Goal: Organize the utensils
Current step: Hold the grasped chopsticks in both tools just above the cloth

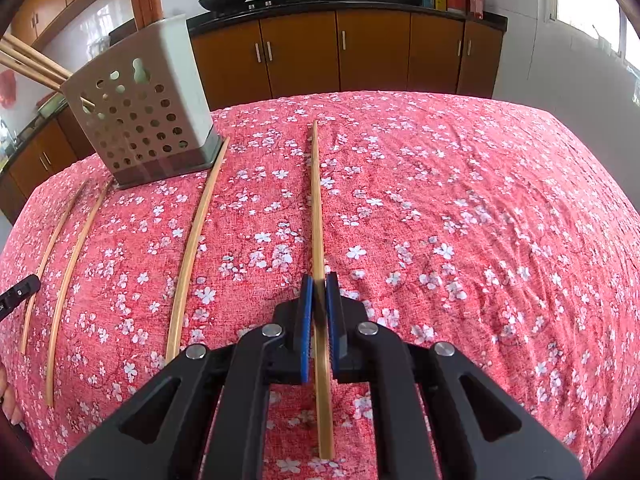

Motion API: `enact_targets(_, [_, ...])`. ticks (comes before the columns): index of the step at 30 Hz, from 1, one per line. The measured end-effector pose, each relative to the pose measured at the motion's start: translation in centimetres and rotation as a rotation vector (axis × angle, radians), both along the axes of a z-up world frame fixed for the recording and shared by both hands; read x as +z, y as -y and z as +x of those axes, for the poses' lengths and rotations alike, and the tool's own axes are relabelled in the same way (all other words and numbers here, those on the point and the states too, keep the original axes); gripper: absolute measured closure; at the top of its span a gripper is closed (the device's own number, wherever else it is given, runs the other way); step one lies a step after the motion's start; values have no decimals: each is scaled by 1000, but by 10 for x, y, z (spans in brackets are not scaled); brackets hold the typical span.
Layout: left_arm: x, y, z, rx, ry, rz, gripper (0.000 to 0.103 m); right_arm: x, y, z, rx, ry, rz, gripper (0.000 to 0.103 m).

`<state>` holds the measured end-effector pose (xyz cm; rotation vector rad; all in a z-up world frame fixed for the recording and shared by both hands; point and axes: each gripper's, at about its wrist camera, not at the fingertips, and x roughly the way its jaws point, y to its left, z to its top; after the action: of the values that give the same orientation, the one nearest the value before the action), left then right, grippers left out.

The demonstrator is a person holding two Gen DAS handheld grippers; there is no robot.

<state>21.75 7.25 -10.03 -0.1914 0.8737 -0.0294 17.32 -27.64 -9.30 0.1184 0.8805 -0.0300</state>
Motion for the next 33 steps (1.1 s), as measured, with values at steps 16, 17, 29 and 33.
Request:
enact_targets(16, [0,-1,0,2,-1,1,94,1,1,1,0,-1,3,95])
enact_targets(17, [0,-1,0,2,-1,1,94,0,1,1,0,-1,4,95])
enact_targets(29, [0,0,1,-4,-4,21,94,1,-1,-1,7,-4,-8,94])
enact_targets(33, [1,9,-2,-38,-10,102,94,1,-2,-8,22,-4,-14,94])
